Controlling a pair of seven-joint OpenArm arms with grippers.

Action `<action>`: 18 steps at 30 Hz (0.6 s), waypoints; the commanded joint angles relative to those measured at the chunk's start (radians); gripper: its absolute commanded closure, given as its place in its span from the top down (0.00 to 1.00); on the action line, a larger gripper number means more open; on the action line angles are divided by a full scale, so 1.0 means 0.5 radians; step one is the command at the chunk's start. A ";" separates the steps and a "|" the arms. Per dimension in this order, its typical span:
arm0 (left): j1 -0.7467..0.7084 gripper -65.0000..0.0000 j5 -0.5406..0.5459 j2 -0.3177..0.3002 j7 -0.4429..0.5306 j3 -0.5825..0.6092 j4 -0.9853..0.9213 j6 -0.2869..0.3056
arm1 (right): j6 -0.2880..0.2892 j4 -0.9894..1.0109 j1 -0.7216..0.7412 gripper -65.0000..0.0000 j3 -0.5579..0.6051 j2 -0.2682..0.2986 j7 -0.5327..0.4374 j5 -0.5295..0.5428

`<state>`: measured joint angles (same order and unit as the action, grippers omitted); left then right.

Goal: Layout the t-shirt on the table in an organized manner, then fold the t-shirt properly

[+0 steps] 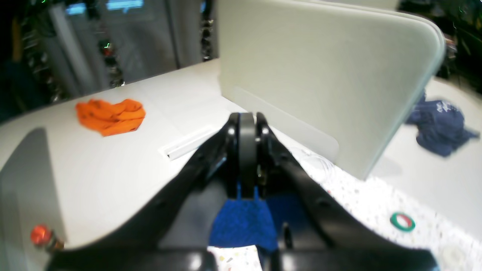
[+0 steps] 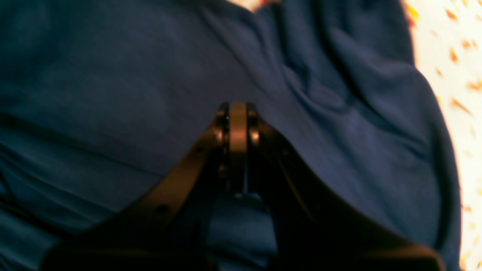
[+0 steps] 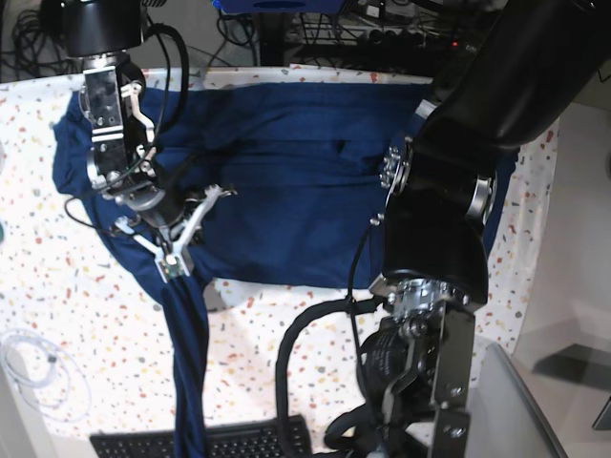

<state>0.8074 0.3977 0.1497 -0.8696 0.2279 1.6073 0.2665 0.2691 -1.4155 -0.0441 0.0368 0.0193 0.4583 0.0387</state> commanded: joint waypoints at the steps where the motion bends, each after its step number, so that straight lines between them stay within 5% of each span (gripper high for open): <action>1: 0.093 0.00 0.019 0.015 0.062 0.021 -0.016 0.000 | 0.000 -0.009 0.077 0.00 -0.014 -0.022 -0.053 0.007; 8: 0.176 0.00 0.019 0.015 0.347 0.113 -0.190 -0.004 | 0.000 0.516 0.415 0.00 -0.017 -0.052 -0.065 0.007; 11: 0.222 0.00 0.019 0.015 0.372 0.113 -0.233 -0.120 | -0.012 0.727 0.544 0.00 -0.020 -0.055 -0.068 0.007; 18: 0.216 0.00 0.096 0.015 0.476 0.095 -0.200 -0.148 | -0.006 0.807 0.596 0.00 -0.437 -0.052 -0.068 0.007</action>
<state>0.8799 0.4294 0.1471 -0.6651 0.2790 1.4872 0.1875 0.2687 -0.9989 0.2348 -0.1844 -0.0048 0.4377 0.0360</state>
